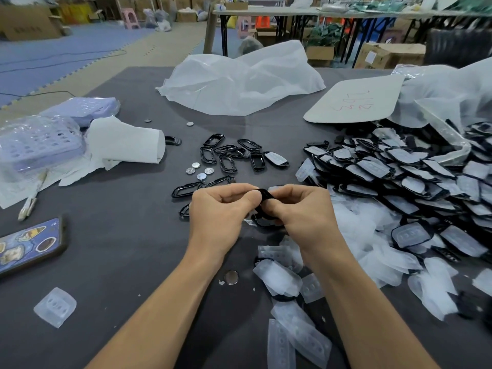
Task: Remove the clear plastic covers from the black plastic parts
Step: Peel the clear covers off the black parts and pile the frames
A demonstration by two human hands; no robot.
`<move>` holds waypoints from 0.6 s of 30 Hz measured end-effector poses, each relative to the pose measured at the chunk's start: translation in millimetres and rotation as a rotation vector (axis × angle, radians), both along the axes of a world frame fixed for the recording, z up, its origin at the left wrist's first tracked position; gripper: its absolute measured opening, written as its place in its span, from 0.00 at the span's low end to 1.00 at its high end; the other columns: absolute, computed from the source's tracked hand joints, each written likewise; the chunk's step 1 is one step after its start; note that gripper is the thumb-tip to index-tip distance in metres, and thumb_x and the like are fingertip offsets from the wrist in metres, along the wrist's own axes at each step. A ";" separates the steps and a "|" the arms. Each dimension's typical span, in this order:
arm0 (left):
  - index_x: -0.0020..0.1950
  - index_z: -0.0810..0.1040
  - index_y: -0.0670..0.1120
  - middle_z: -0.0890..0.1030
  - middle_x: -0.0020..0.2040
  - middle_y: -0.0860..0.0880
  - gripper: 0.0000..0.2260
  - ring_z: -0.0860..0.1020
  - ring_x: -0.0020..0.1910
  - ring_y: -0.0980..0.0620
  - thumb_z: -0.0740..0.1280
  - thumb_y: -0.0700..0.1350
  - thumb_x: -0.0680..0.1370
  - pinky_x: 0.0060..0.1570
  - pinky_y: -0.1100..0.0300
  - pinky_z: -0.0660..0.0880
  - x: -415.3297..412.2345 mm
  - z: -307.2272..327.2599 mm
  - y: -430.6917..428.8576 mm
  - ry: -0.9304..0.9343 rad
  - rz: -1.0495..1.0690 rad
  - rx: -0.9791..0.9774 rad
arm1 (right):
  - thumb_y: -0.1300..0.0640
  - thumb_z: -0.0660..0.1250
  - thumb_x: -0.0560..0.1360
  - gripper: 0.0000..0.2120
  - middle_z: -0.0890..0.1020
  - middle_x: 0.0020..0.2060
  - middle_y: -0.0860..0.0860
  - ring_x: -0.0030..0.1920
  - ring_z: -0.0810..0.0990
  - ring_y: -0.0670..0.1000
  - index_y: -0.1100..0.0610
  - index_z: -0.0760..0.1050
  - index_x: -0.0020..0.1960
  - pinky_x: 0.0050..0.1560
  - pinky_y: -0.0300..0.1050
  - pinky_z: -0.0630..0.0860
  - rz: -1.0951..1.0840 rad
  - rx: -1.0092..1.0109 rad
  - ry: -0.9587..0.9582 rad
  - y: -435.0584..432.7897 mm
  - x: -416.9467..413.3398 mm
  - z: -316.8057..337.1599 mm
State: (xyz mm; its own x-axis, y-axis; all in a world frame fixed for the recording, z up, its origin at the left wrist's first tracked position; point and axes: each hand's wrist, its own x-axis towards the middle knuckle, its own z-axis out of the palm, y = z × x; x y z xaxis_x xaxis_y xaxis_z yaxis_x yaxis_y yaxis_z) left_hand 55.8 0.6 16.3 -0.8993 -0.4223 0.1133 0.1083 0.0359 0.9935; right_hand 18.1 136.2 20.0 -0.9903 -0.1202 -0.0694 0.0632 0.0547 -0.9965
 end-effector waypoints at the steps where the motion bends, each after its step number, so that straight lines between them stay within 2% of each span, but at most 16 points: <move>1: 0.39 0.89 0.57 0.88 0.37 0.51 0.11 0.84 0.35 0.57 0.78 0.40 0.72 0.38 0.65 0.79 -0.2 0.1 -0.9 -0.005 -0.016 0.007 | 0.69 0.78 0.69 0.07 0.86 0.37 0.62 0.41 0.86 0.65 0.58 0.86 0.37 0.49 0.68 0.83 0.006 -0.004 -0.021 0.9 0.0 0.6; 4: 0.37 0.89 0.55 0.87 0.36 0.49 0.15 0.81 0.33 0.56 0.76 0.35 0.73 0.37 0.65 0.79 -0.2 2.1 -1.7 -0.024 -0.042 0.038 | 0.72 0.77 0.69 0.06 0.85 0.40 0.67 0.38 0.84 0.62 0.63 0.84 0.39 0.46 0.60 0.83 0.030 -0.043 -0.072 2.6 0.6 3.2; 6: 0.37 0.89 0.53 0.87 0.34 0.48 0.14 0.80 0.31 0.56 0.76 0.33 0.73 0.34 0.66 0.78 -0.2 3.9 -2.1 -0.038 -0.039 0.097 | 0.71 0.76 0.70 0.05 0.85 0.38 0.66 0.36 0.84 0.59 0.63 0.84 0.40 0.36 0.48 0.82 0.065 -0.065 -0.078 3.3 1.3 5.6; 8: 0.36 0.89 0.51 0.86 0.33 0.48 0.14 0.78 0.28 0.56 0.76 0.32 0.72 0.32 0.67 0.76 -0.4 4.8 -3.4 -0.049 -0.036 0.144 | 0.68 0.76 0.72 0.04 0.85 0.34 0.61 0.35 0.83 0.57 0.61 0.84 0.39 0.31 0.42 0.79 0.083 -0.096 -0.083 2.7 3.5 7.2; 12: 0.34 0.88 0.50 0.84 0.31 0.47 0.15 0.77 0.27 0.55 0.76 0.30 0.71 0.31 0.66 0.77 -1.3 4.7 -3.9 -0.064 -0.048 0.187 | 0.64 0.77 0.73 0.08 0.85 0.34 0.59 0.35 0.83 0.59 0.57 0.86 0.36 0.42 0.58 0.82 0.048 -0.048 0.007 1.7 3.4 5.1; 16: 0.34 0.88 0.50 0.84 0.31 0.47 0.15 0.77 0.28 0.54 0.77 0.29 0.71 0.32 0.65 0.78 -2.8 3.1 -5.3 -0.101 -0.065 0.184 | 0.59 0.78 0.67 0.03 0.86 0.33 0.55 0.38 0.87 0.62 0.52 0.87 0.37 0.46 0.62 0.85 0.008 0.037 0.092 1.4 4.2 2.6; 18: 0.34 0.88 0.49 0.84 0.31 0.47 0.14 0.77 0.28 0.54 0.77 0.30 0.71 0.32 0.65 0.78 -3.0 2.5 -6.5 -0.109 -0.073 0.143 | 0.57 0.78 0.66 0.02 0.86 0.32 0.53 0.38 0.87 0.60 0.50 0.87 0.36 0.45 0.63 0.85 -0.014 0.061 0.116 1.0 3.8 1.0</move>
State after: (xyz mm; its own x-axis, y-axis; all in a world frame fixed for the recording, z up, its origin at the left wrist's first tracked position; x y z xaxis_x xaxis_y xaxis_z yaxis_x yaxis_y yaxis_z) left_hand 52.8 -5.9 18.8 -0.9319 -0.3601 -0.0433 -0.0033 -0.1109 0.9938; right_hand 21.9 137.2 21.0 -0.9937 -0.1051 0.0390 -0.0511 0.1153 -0.9920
